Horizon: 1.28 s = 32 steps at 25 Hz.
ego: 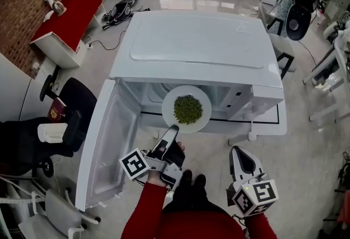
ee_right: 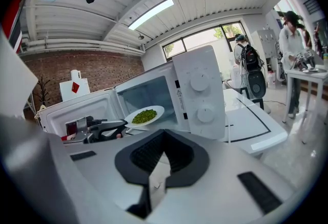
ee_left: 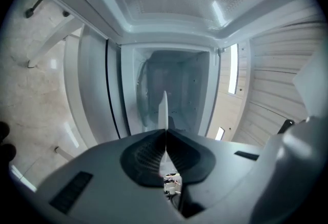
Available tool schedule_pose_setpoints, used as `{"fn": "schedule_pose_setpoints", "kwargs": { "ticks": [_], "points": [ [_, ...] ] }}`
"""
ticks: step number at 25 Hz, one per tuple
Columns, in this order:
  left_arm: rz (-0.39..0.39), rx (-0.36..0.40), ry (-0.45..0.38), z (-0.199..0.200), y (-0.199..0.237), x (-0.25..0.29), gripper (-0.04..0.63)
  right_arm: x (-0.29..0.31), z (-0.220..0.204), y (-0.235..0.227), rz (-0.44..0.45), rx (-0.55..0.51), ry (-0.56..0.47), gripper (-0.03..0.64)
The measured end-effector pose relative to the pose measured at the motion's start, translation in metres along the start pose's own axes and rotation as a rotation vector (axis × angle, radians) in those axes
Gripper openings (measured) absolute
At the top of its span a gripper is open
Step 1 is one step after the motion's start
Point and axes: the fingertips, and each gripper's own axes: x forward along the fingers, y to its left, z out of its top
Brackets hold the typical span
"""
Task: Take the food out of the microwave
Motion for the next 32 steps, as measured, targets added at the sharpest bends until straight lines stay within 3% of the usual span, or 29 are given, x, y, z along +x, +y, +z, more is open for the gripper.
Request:
{"fn": "schedule_pose_setpoints", "kwargs": {
  "ticks": [15,19,32],
  "points": [
    [-0.016,0.009,0.246,-0.067,-0.036,-0.028,0.017,-0.037,0.013,-0.017,-0.055,-0.004,-0.088,0.014],
    [-0.027,-0.022,0.298,-0.084,-0.047,-0.035,0.017,-0.05,0.016,-0.019,-0.059,0.018,-0.116,0.014],
    [-0.025,-0.021,0.555,-0.135,-0.084,-0.082,0.017,-0.101,0.042,-0.023,-0.074,-0.035,-0.232,0.014]
  ]
}}
